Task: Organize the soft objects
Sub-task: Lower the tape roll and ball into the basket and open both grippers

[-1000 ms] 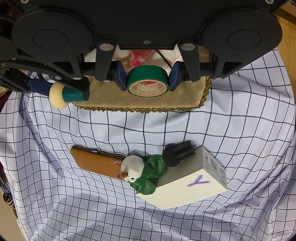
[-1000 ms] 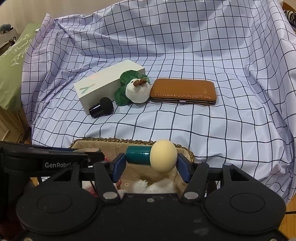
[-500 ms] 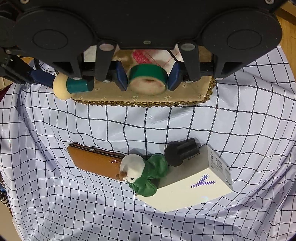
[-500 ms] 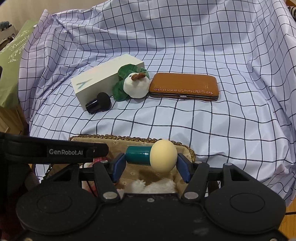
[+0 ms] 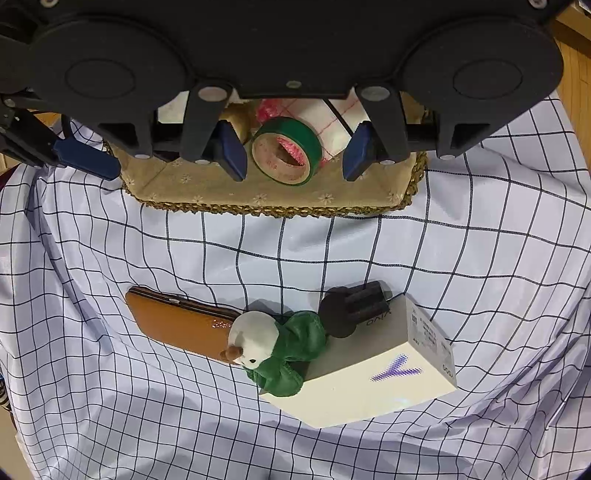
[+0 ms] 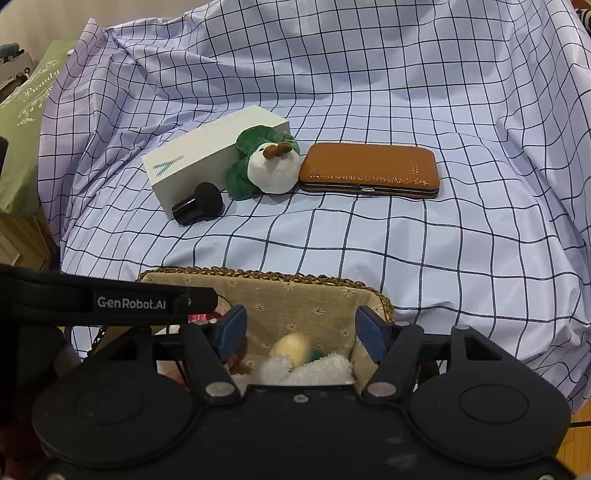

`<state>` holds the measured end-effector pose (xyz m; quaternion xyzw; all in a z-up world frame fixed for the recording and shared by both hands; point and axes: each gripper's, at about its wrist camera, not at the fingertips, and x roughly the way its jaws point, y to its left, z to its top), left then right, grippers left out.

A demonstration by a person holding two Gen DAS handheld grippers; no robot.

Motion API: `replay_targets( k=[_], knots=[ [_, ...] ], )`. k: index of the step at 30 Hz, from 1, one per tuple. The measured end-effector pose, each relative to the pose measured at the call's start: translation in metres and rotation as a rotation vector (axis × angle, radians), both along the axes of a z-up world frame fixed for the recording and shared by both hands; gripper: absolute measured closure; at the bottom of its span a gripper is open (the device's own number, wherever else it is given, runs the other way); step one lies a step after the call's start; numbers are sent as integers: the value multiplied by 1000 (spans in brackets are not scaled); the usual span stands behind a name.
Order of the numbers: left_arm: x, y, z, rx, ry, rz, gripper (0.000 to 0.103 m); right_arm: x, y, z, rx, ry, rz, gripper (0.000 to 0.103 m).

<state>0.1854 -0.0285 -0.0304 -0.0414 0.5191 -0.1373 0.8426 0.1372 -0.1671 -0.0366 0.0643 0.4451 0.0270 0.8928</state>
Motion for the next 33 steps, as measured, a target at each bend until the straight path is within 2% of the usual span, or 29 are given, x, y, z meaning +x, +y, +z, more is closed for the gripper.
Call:
replay_targets(
  k=[14,18,33],
  knots=[
    [-4,2,0,11,2,6,47,-4,2,1,-8,6,5,37],
    [-7,4,1,23,-3,15,42,-5,2,2,-8,5,6,36],
    [-17,8,3,69,-2,31,42,-17,-3,10,-5,-10,-10,35]
  ],
)
